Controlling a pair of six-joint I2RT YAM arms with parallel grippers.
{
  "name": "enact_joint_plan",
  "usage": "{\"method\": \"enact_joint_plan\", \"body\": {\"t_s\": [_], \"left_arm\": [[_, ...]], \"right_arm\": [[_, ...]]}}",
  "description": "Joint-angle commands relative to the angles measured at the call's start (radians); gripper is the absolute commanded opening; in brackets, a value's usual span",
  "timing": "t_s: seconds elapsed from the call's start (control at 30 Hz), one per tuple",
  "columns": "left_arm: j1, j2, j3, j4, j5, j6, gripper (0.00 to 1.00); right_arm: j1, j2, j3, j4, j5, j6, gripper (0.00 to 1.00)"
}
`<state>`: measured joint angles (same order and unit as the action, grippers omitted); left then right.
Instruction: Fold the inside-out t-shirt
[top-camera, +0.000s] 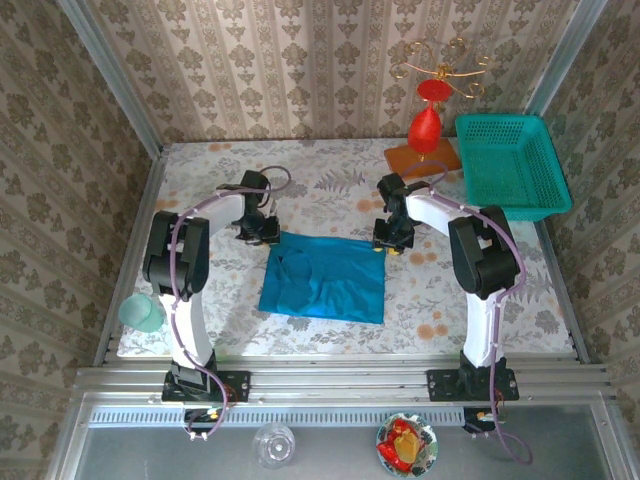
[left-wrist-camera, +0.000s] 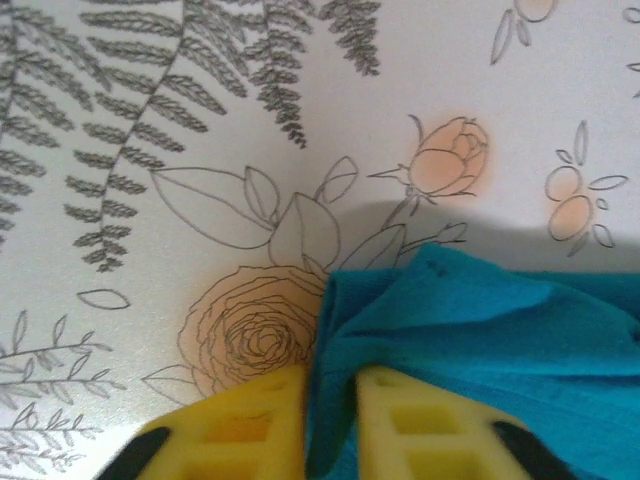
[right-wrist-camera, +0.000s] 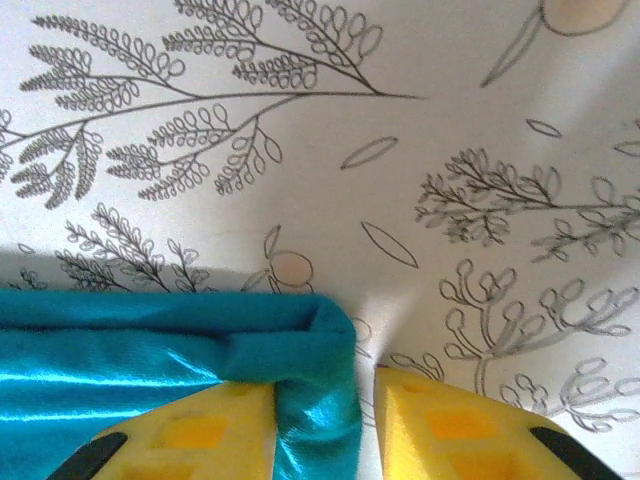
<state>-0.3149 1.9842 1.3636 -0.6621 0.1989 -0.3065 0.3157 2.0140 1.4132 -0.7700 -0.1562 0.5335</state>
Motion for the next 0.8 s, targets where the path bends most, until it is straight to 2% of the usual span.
{"method": "enact_joint_plan", "body": {"t_s": [0.0, 0.13, 0.27, 0.4, 0.53, 0.63, 0.77], "left_arm": [[-0.004, -0.077, 0.0, -0.064, -0.079, 0.029, 0.27], [-0.028, -0.206, -0.041, -0.098, -0.058, 0.022, 0.33], [-0.101, -0.284, -0.083, -0.146, -0.064, 0.007, 0.36], [-0.182, -0.323, -0.142, -0.16, -0.052, -0.027, 0.38], [-0.245, -0.354, -0.204, -0.168, -0.048, -0.053, 0.4], [-0.284, -0.361, -0.247, -0.189, -0.041, -0.04, 0.42], [-0.304, -0.364, -0.289, -0.219, -0.054, -0.015, 0.42]], "right_arm": [[-0.009, -0.093, -0.027, -0.08, 0.03, 0.002, 0.34], [0.003, -0.181, -0.075, -0.092, 0.025, 0.006, 0.35], [0.041, -0.242, -0.138, -0.08, -0.015, 0.025, 0.35], [0.092, -0.268, -0.184, -0.08, -0.022, 0.05, 0.36], [0.146, -0.271, -0.212, -0.113, 0.02, 0.069, 0.42], [0.17, -0.259, -0.233, -0.133, 0.064, 0.076, 0.46], [0.192, -0.247, -0.265, -0.123, 0.053, 0.082, 0.47]]}}
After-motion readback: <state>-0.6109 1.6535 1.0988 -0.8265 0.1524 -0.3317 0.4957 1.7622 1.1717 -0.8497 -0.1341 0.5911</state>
